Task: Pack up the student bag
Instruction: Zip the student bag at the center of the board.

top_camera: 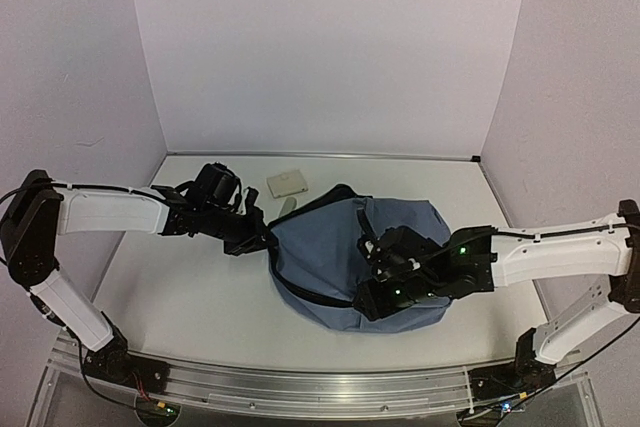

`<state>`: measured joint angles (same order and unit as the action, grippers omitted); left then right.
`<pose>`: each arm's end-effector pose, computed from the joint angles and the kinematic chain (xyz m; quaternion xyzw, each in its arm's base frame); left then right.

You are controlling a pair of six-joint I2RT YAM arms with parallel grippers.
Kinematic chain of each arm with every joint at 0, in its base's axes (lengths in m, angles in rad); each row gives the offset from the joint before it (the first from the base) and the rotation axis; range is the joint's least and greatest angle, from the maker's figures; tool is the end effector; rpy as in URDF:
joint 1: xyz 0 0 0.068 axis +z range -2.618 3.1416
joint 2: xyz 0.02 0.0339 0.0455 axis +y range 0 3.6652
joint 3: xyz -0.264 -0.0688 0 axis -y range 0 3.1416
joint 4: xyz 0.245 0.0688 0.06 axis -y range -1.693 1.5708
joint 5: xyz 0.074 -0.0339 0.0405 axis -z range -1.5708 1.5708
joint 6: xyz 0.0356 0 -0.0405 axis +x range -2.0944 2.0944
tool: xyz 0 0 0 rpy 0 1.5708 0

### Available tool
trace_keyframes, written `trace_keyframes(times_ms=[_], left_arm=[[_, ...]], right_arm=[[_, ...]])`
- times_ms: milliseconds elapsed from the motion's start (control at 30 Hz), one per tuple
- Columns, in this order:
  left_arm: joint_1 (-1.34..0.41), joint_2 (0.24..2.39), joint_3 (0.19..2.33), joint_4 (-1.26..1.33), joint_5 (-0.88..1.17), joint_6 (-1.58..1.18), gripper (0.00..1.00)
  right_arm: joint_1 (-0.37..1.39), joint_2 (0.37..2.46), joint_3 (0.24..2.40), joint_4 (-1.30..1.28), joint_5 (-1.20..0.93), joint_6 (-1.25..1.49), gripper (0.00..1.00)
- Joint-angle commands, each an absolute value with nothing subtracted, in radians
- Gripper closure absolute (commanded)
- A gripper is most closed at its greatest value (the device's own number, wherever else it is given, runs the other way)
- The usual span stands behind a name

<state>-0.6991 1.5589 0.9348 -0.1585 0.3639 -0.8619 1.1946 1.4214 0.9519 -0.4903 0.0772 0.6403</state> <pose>0.2420 -0.2200 0.2074 -0.0046 0.9107 -0.3844 0.1508 0.1088 0.2679 0.2275 -0.2496 0.9198 0.2163 0.2119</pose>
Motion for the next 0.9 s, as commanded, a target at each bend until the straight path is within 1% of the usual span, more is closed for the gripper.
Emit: trace_keyframes(times_ms=[0, 167, 400, 467, 700, 767, 867], left_arm=[[-0.69, 1.552, 0.979, -0.126, 0.371, -0.848, 1.0], [-0.69, 1.552, 0.98, -0.125, 0.375, -0.851, 1.0], [-0.691, 1.551, 0.983, -0.139, 0.375, -0.846, 1.0], [-0.69, 1.551, 0.983, -0.141, 0.373, -0.845, 1.0], [-0.69, 1.558, 0.987, -0.14, 0.379, -0.847, 1.0], [-0.69, 1.56, 0.989, -0.142, 0.382, -0.847, 1.0], [-0.69, 1.561, 0.992, -0.145, 0.382, -0.847, 1.0]], right_arm=[[1.192, 1.453, 0.939, -0.509, 0.143, 0.64, 0.45], [1.189, 1.476, 0.938, -0.505, 0.158, 0.605, 0.45], [1.188, 1.48, 0.925, -0.482, 0.115, 0.578, 0.61], [1.188, 1.475, 0.919, -0.477, 0.101, 0.575, 0.63], [1.188, 1.496, 0.911, -0.469, 0.126, 0.565, 0.64], [1.188, 1.51, 0.915, -0.467, 0.131, 0.562, 0.68], [1.188, 1.523, 0.922, -0.462, 0.14, 0.557, 0.81]])
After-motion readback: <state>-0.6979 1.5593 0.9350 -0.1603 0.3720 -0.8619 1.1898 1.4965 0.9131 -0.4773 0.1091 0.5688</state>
